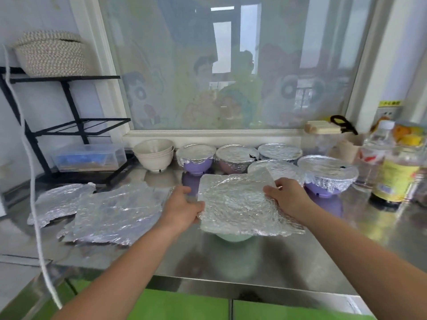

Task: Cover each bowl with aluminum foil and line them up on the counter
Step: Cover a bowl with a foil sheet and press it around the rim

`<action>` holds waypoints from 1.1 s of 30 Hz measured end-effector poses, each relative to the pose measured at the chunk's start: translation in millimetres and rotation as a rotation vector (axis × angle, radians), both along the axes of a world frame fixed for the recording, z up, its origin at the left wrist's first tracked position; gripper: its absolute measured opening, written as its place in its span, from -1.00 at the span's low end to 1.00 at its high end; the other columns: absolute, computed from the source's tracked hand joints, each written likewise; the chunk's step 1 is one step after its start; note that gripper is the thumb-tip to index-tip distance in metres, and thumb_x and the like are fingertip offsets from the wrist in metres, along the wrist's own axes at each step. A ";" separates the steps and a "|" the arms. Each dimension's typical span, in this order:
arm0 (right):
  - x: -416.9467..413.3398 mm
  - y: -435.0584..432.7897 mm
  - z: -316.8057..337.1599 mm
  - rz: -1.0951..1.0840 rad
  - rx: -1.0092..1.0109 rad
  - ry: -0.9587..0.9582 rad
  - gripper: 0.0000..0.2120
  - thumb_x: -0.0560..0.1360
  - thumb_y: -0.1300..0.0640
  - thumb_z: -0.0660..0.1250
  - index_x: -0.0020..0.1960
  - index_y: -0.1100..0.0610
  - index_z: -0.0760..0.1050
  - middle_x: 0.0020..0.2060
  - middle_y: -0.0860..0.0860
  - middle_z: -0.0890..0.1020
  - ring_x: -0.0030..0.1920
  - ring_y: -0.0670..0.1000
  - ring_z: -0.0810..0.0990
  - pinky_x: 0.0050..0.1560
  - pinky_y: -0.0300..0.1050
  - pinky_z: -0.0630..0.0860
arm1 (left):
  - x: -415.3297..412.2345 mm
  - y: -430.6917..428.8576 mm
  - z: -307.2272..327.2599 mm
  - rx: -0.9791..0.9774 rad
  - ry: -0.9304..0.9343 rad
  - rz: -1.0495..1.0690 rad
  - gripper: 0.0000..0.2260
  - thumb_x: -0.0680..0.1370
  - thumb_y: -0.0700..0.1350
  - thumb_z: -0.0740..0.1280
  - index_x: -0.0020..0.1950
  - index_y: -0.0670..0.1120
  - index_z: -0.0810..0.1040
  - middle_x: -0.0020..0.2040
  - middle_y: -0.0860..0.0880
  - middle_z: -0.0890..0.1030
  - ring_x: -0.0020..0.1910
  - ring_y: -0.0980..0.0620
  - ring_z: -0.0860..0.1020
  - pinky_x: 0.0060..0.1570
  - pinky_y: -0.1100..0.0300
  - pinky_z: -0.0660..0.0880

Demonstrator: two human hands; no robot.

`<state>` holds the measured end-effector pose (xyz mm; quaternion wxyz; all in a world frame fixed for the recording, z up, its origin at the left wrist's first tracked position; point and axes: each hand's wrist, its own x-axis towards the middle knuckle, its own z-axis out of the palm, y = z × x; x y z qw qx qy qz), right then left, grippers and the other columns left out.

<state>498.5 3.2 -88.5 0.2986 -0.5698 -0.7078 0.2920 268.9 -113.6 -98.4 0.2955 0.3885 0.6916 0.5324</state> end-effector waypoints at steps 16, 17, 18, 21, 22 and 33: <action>-25.1 2.6 3.7 0.128 0.483 -0.491 -0.39 0.50 -0.23 0.32 0.44 0.05 0.32 0.28 0.07 0.40 0.30 0.14 0.43 0.14 0.04 0.45 | -1.0 19.4 26.6 -0.348 1.012 -0.731 0.06 0.21 0.51 0.32 0.57 0.20 -0.07 0.57 0.16 -0.21 0.50 0.13 -0.34 0.50 -0.03 -0.29; -23.1 1.9 4.9 0.198 0.556 -0.503 -0.41 0.51 -0.22 0.31 0.43 0.07 0.36 0.28 0.07 0.42 0.30 0.15 0.42 0.20 0.04 0.42 | 1.0 21.4 24.9 -0.393 1.008 -0.733 0.11 0.18 0.51 0.34 0.57 0.18 -0.13 0.56 0.14 -0.25 0.50 0.12 -0.36 0.49 -0.05 -0.30; -20.6 0.8 5.4 0.283 0.602 -0.518 -0.39 0.51 -0.25 0.27 0.42 0.09 0.39 0.29 0.07 0.45 0.31 0.16 0.43 0.23 0.05 0.39 | 2.6 22.5 22.9 -0.423 1.010 -0.732 0.14 0.18 0.50 0.37 0.57 0.17 -0.16 0.56 0.13 -0.29 0.50 0.11 -0.37 0.49 -0.06 -0.30; -15.5 -12.2 6.9 0.507 0.546 -0.546 -0.14 0.41 -0.46 0.00 0.51 0.07 0.28 0.47 0.03 0.33 0.45 0.09 0.30 0.41 0.00 0.22 | 7.8 21.9 19.5 -0.455 1.068 -0.725 0.19 0.17 0.49 0.40 0.57 0.13 -0.22 0.55 0.09 -0.34 0.51 0.06 -0.36 0.50 -0.09 -0.23; -14.8 -18.3 5.5 0.555 0.482 -0.551 -0.09 0.40 -0.51 -0.06 0.55 0.05 0.19 0.53 -0.01 0.22 0.51 0.03 0.18 0.46 -0.06 0.11 | 9.5 21.3 19.3 -0.458 1.074 -0.719 0.20 0.18 0.48 0.41 0.57 0.12 -0.22 0.55 0.09 -0.33 0.52 0.05 -0.33 0.51 -0.08 -0.19; 6.2 -12.9 -21.0 0.604 0.348 -0.263 -0.28 0.51 -0.36 0.16 0.53 0.03 0.23 0.52 -0.10 0.23 0.47 -0.19 0.16 0.51 -0.17 0.09 | 9.6 27.5 10.1 -0.158 0.768 -0.444 -0.29 0.29 0.62 0.04 0.35 0.33 0.33 0.35 0.13 0.44 0.39 -0.01 0.33 0.36 -0.06 0.30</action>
